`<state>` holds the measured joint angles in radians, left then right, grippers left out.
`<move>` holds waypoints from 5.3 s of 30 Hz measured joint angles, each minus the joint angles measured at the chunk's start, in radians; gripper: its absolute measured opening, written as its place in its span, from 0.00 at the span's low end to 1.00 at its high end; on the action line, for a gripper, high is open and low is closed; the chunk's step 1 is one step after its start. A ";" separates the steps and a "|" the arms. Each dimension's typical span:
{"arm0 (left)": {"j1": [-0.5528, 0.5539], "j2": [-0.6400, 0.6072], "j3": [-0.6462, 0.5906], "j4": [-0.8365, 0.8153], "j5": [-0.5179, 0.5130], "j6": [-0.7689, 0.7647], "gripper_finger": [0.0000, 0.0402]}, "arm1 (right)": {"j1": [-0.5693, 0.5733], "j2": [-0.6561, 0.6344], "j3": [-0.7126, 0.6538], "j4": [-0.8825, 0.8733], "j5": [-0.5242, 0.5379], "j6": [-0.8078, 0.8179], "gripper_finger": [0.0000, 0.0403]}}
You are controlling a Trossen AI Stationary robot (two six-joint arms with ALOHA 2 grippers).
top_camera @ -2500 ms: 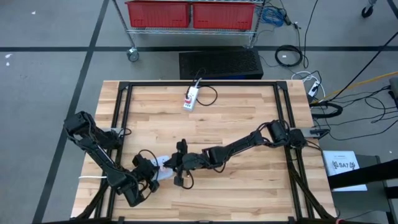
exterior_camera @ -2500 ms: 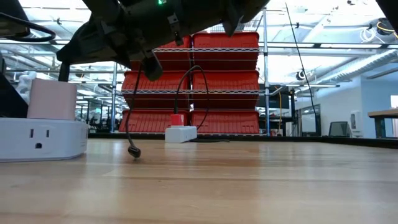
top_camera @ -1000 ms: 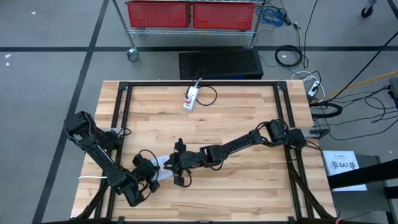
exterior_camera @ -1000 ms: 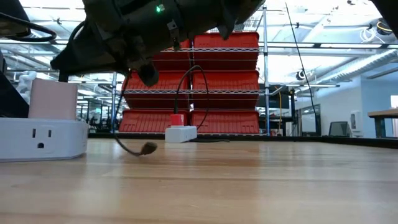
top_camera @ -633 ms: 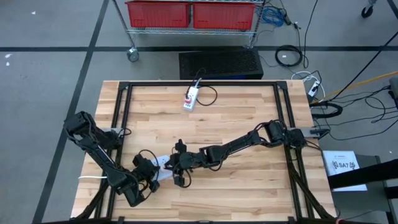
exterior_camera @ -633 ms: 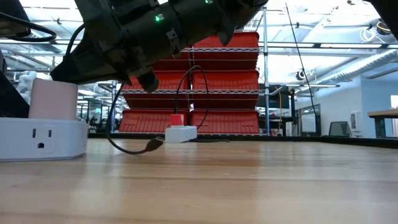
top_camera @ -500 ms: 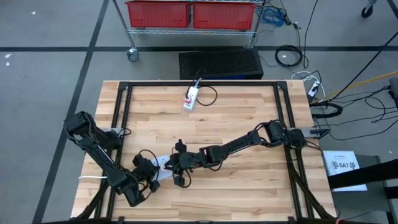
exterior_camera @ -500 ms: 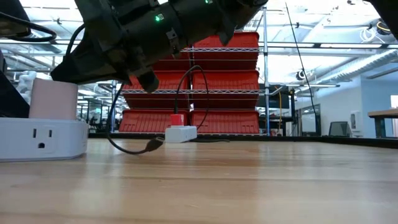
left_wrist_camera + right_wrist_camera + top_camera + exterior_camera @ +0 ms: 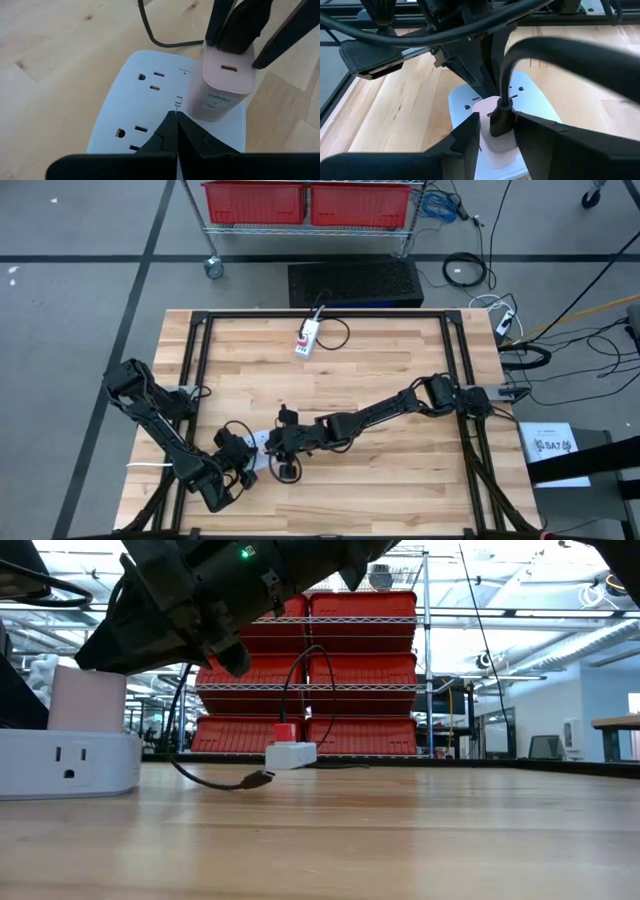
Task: Insert USB
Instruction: Insert the black charger cable into the light pink charger adapter, then return to Home Position
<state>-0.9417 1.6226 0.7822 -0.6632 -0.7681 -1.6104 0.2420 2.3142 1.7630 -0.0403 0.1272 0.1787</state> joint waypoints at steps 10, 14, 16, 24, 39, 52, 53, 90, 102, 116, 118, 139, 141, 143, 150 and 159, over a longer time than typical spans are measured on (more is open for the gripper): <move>0.000 0.000 0.000 0.000 0.000 0.002 0.00 | -0.004 0.001 0.010 -0.008 -0.001 -0.007 0.30; 0.000 0.000 0.000 0.000 0.000 0.002 0.00 | -0.009 -0.006 0.010 -0.022 -0.003 -0.008 0.30; 0.000 0.000 0.000 0.001 0.000 0.002 0.00 | -0.013 -0.016 0.010 -0.046 -0.004 -0.008 0.30; 0.000 0.000 0.000 0.000 0.000 0.003 0.00 | -0.021 -0.030 0.011 -0.086 -0.002 -0.015 0.30; 0.000 0.000 0.001 0.001 0.001 0.021 0.00 | -0.017 -0.092 0.010 -0.200 0.002 -0.033 0.30; 0.000 -0.030 0.000 -0.003 -0.025 0.029 0.00 | 0.016 -0.095 0.011 -0.236 0.011 -0.085 0.01; 0.000 -0.037 -0.001 -0.010 -0.027 0.030 0.00 | 0.016 -0.095 0.011 -0.236 0.011 -0.086 0.02; 0.021 -0.081 0.145 -0.138 -0.052 0.364 0.00 | 0.018 -0.097 0.012 -0.328 0.011 -0.113 0.00; 0.010 -0.081 0.177 -0.203 -0.018 0.356 0.00 | 0.021 -0.097 0.012 -0.357 0.054 -0.116 0.00; 0.009 -0.080 0.154 -0.225 0.006 0.281 0.00 | 0.022 -0.097 0.012 -0.361 0.055 -0.114 0.00; 0.009 -0.073 0.149 -0.224 0.005 0.263 0.00 | 0.022 -0.097 0.012 -0.363 0.055 -0.115 0.00; -0.005 -0.045 0.190 -0.295 0.020 0.255 0.00 | 0.022 -0.104 0.012 -0.371 0.048 -0.131 0.00; -0.018 -0.068 0.191 -0.302 0.020 0.255 0.00 | 0.023 -0.115 0.012 -0.381 0.033 -0.137 0.00; -0.036 -0.103 0.192 -0.305 -0.001 0.255 0.00 | 0.024 -0.128 0.012 -0.388 0.023 -0.145 0.00; -0.123 -0.219 0.193 -0.314 -0.171 0.291 0.00 | 0.047 -0.206 0.012 -0.449 0.024 -0.254 0.00; -0.123 -0.455 0.117 -0.322 -0.283 0.501 0.00 | 0.051 -0.280 0.007 -0.585 -0.029 -0.401 0.00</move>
<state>-1.0646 1.1678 0.8997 -0.9857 -1.0507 -1.1095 0.2926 2.0338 1.7700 -0.6251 0.0981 -0.2219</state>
